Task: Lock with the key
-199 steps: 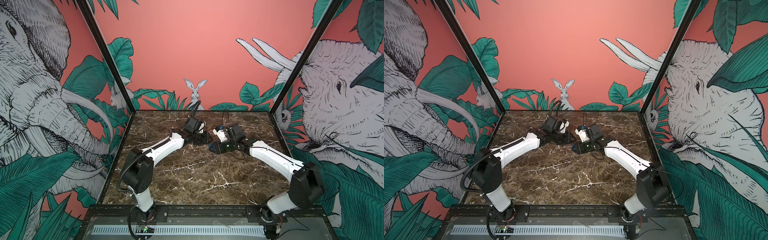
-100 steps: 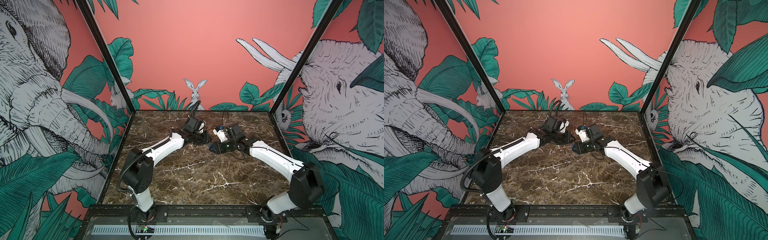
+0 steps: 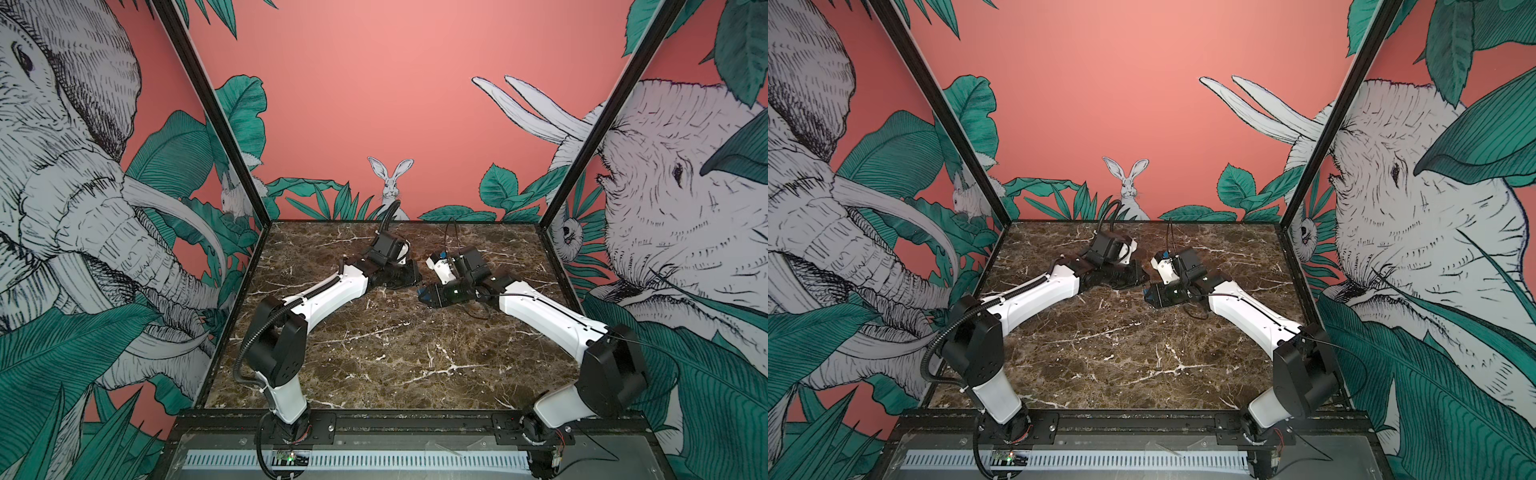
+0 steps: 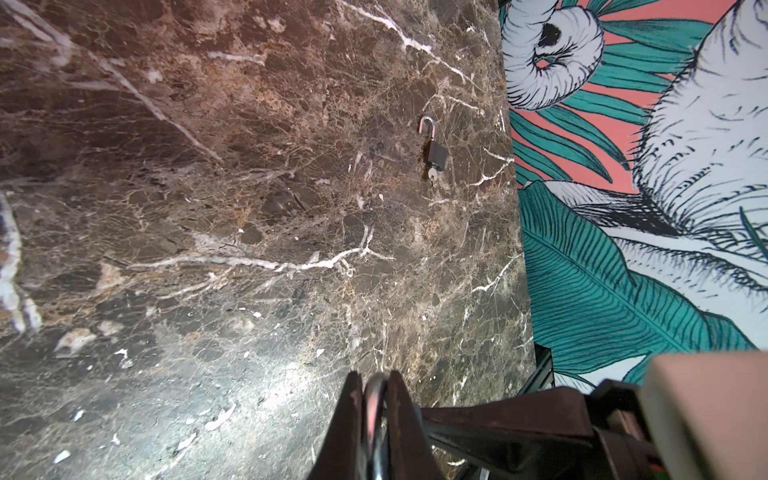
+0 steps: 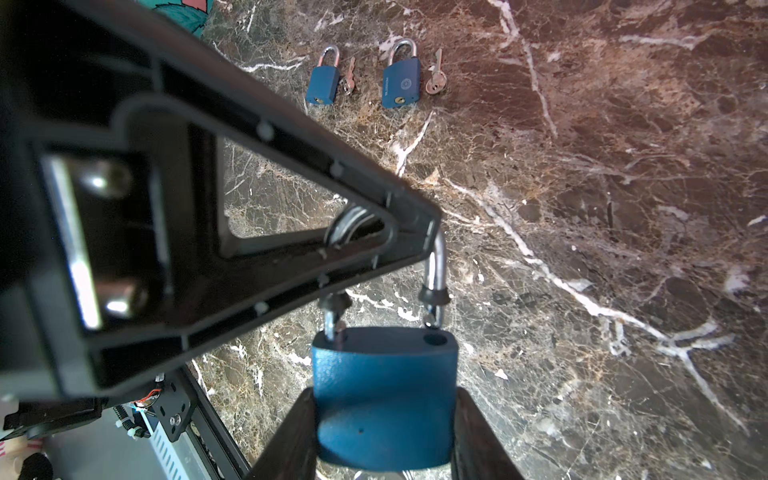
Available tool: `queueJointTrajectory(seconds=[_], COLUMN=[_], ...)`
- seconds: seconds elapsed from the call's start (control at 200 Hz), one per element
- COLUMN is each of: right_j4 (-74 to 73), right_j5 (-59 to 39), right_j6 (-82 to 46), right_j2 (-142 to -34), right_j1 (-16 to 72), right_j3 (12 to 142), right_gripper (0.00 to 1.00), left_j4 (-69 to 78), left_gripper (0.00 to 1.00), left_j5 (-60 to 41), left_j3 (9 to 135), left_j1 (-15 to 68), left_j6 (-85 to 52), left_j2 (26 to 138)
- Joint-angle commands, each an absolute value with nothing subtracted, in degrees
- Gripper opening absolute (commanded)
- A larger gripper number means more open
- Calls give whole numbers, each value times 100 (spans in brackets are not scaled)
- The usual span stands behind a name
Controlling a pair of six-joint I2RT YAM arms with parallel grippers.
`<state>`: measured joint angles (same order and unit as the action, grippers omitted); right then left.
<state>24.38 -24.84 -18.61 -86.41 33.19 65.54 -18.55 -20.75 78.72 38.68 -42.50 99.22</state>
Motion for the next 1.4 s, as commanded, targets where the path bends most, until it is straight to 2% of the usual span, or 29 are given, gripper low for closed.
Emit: queueJointTrajectory(seconds=[0.0, 0.24, 0.485, 0.675, 0.885, 1.07, 1.205, 1.29, 1.395], right_j4=[2255, 2256, 2197, 2148, 2194, 2166, 1787, 1247, -276], right_j5=[-2516, -2494, -2377, -2311, -2204, -2048, -2068, -2180, -2559], right_j6=[-1775, -1784, -1850, -1914, -1930, -2087, -2799, -3928, -5676], right_j2=[-8459, -8433, -8429, -8434, -8335, -8114, -7861, -7647, -7483], right_j1=[3364, 3360, 3356, 3349, 3340, 3275, 3097, 2902, 2824], right_j3=[6657, 6652, 6657, 6670, 6615, 6418, 6032, 5563, 4700], right_gripper=[22, 24, 33, 46, 72, 83, 85, 82, 78], left_j4=[-1696, -1658, -1660, -1696, -1664, -1626, -1595, -1475, -1269], left_gripper=[10, 0, 0, 0, 0, 0, 0, 0, 0], left_j5=[-2101, -2066, -2076, -1996, -1960, -1910, -1856, -1846, -1790], left_j3=[7822, 7803, 7824, 7824, 7788, 7802, 7792, 7736, 7632], left_j1=[3851, 3841, 3832, 3764, 3666, 3640, 3639, 3639, 3629], left_j6=[-4260, -4267, -4249, -4237, -4267, -4272, -4325, -4349, -4409], left_j2=[9817, 9816, 9808, 9729, 9652, 9591, 9555, 9510, 9459])
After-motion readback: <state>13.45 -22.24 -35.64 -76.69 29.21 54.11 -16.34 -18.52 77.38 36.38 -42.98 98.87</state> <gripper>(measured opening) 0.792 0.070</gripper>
